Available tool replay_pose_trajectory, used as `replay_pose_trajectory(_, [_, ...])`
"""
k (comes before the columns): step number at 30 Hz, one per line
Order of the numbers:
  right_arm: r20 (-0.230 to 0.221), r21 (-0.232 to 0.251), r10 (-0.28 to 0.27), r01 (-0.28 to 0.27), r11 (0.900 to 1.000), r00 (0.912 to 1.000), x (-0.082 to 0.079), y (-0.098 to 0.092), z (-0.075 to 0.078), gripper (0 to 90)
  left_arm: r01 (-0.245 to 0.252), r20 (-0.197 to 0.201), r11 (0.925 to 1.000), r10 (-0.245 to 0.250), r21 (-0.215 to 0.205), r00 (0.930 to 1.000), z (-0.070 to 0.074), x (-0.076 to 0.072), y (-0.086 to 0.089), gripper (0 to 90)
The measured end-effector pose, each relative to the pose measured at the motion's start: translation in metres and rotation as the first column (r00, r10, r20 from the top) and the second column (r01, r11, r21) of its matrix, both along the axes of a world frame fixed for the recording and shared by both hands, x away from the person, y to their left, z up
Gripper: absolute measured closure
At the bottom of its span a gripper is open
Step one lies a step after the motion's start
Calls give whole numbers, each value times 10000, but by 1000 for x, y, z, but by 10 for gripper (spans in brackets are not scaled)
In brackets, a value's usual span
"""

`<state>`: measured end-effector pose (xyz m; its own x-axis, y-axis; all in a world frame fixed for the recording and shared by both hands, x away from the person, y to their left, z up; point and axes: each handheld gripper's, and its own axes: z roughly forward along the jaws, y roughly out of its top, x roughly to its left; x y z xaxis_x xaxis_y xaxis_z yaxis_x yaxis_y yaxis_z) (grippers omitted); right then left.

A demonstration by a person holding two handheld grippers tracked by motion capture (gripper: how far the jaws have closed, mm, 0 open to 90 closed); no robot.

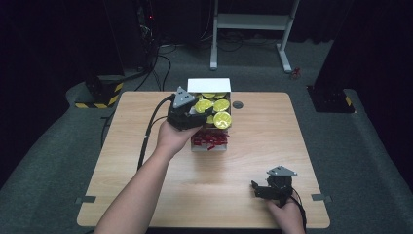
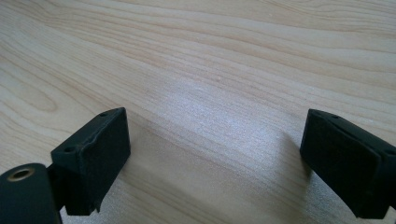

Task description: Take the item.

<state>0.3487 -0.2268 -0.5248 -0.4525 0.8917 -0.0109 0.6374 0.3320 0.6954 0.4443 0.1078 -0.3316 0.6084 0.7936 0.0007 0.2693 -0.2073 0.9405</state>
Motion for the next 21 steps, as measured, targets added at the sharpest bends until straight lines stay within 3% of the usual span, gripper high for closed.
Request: replay_pose_trajectory(21, [0, 1, 0, 0, 10000, 10000, 0, 0, 0, 84, 45, 177, 9996, -40, -267, 9998, 12, -10, 11, 383])
